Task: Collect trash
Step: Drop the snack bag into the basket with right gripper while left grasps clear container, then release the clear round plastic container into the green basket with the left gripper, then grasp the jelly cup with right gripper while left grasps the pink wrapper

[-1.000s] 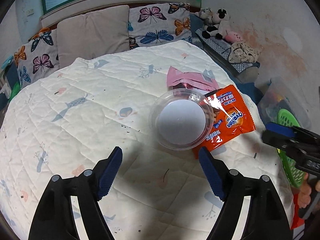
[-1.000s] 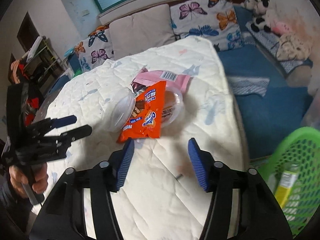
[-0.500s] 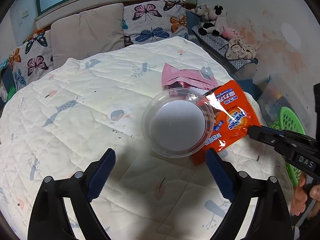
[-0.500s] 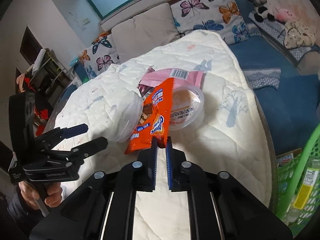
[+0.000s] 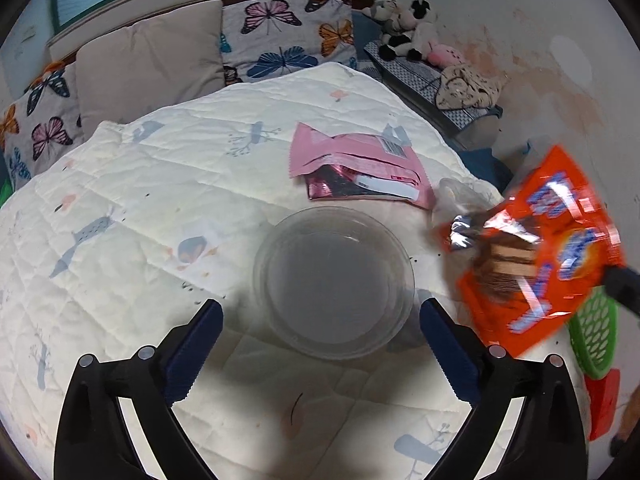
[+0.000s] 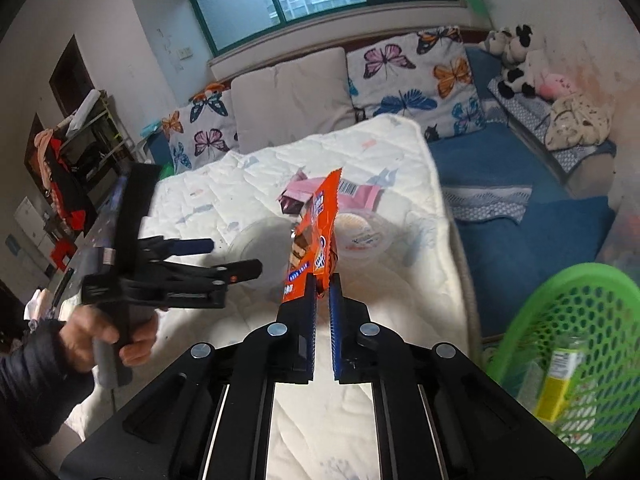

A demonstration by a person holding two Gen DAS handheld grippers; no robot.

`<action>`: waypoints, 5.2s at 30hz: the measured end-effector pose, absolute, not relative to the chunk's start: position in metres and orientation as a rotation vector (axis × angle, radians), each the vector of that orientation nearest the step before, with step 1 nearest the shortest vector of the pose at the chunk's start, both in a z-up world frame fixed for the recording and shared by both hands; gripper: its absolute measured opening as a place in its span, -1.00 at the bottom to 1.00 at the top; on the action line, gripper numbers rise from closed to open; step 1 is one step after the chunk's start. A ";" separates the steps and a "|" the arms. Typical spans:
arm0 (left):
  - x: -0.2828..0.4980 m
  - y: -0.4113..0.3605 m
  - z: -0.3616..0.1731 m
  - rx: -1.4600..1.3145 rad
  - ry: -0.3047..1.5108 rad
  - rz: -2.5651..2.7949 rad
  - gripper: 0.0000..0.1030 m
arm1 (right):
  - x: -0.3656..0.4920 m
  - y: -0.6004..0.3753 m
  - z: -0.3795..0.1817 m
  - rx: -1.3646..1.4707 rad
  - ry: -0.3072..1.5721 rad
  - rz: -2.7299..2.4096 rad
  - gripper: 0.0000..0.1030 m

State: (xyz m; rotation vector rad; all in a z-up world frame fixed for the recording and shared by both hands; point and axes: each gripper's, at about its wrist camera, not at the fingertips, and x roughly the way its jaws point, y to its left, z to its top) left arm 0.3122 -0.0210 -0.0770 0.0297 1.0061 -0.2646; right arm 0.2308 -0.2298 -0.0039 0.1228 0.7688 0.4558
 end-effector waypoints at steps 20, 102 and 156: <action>0.326 -0.043 -0.097 0.138 1.005 -0.277 0.86 | 0.191 -0.304 0.018 0.155 0.717 0.306 -0.88; 0.212 -0.267 -0.041 0.244 0.912 -0.641 0.82 | 0.081 -0.425 0.012 0.201 0.690 0.024 0.53; 0.345 0.020 -0.040 0.048 0.896 0.005 0.82 | 0.338 -0.179 -0.076 -0.018 0.910 0.328 0.56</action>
